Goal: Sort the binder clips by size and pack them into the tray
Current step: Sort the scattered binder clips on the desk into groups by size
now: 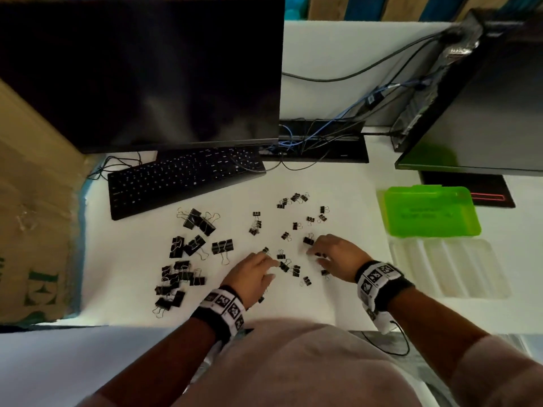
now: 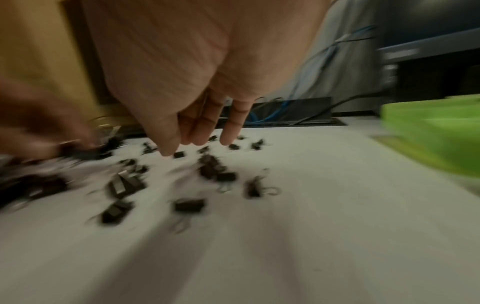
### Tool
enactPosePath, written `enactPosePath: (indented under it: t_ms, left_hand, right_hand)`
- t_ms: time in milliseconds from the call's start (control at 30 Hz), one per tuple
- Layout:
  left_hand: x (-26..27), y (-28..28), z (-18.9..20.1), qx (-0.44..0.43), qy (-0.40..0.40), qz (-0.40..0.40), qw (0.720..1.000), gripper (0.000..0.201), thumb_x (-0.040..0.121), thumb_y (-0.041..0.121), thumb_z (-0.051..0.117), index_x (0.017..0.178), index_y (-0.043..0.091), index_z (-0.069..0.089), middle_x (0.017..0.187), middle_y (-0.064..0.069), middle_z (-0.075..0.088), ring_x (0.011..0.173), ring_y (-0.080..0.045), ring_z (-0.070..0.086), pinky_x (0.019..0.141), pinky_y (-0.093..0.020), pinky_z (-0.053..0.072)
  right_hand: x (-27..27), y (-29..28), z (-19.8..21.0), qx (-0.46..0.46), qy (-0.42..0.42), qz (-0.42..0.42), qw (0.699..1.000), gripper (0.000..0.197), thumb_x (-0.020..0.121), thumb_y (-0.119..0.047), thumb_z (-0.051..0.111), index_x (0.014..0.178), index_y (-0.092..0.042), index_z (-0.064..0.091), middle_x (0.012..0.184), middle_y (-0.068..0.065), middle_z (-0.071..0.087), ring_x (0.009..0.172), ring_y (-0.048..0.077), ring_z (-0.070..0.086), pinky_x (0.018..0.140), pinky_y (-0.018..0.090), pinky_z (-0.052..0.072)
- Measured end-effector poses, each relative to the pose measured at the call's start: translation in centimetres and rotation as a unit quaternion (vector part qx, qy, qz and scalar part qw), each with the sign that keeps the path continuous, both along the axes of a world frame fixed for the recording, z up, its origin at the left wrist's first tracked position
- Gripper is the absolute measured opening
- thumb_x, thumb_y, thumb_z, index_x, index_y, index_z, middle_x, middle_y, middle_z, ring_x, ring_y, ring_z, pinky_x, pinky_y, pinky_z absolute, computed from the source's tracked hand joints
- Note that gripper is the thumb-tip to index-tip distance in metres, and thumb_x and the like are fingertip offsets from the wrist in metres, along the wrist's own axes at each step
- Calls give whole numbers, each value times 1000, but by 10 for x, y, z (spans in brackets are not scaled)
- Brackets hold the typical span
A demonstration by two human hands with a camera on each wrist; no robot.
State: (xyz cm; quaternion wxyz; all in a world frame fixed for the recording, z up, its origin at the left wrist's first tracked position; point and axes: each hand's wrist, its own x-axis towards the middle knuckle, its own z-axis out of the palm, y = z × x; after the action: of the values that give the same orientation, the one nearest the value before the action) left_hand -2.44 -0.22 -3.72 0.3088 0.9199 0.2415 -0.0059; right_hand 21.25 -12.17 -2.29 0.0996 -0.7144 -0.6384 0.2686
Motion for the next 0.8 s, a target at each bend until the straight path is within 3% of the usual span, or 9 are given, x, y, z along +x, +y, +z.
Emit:
enactPosePath:
  t_ms: [133,200,300,400,500,567,633,733,800]
  left_hand:
    - [41,0,-7,33,56,-41,997,39,87,9,52,125,19,52,125,-2,51,112,-21,50,96,-37,44]
    - [50,1,-9,61,106,-65,990,31,88,11,52,119,17,56,119,-5,54,109,-26,51,91,-38,44]
    - [52,1,-11,73,135,-63,986,20,92,24,52,109,16,62,112,-5,56,105,-24,52,89,-36,44]
    - [50,2,-12,47,84,-33,995,17,93,18,51,100,14,65,109,-2,54,102,-19,53,89,-33,46]
    - [61,6,-5,0,20,3,1000,12,92,12,53,91,10,65,111,0,51,101,-12,51,92,-17,39]
    - [77,9,2,-26,-21,15,999,10,90,5,54,93,10,62,117,-2,51,97,-6,49,90,-7,37]
    - [96,11,8,-39,-32,4,999,9,91,5,54,96,6,61,129,-3,47,106,-5,47,89,0,32]
    - [123,13,3,-31,0,-38,999,15,92,8,51,97,2,65,141,-6,43,131,-15,37,106,-14,25]
    - [134,10,2,-41,47,-64,996,16,91,7,51,100,2,64,136,-8,49,127,-21,43,108,-29,32]
  right_hand:
    - [-44,6,-7,37,-38,165,985,37,86,-8,57,121,-20,56,116,5,62,92,26,59,74,36,50]
    - [-50,7,-12,37,-54,169,983,34,84,-2,57,116,-15,60,112,6,64,84,29,58,66,36,50]
    - [-43,3,-22,12,-61,161,985,27,83,3,57,105,-11,64,104,7,65,88,31,57,67,40,54]
    - [-30,4,-14,0,5,42,999,25,84,-2,55,101,-16,67,99,4,67,91,25,61,77,35,52]
    - [-13,9,-3,-51,67,-155,984,38,85,-3,47,117,-22,55,99,6,67,87,24,64,73,33,53]
    - [-4,13,-2,-105,32,-173,979,48,85,-4,47,128,-25,43,102,12,64,87,30,63,68,35,51]
    - [-1,17,-1,-145,-6,-125,982,49,86,-2,46,129,-23,44,106,12,62,91,30,62,70,34,48]
    - [2,19,-4,-155,-25,-87,984,28,88,-5,46,108,-16,61,102,9,61,93,29,61,71,30,43]
    - [4,17,-7,-159,-26,-93,983,20,90,-13,48,100,-13,65,100,10,61,92,29,61,73,30,42]
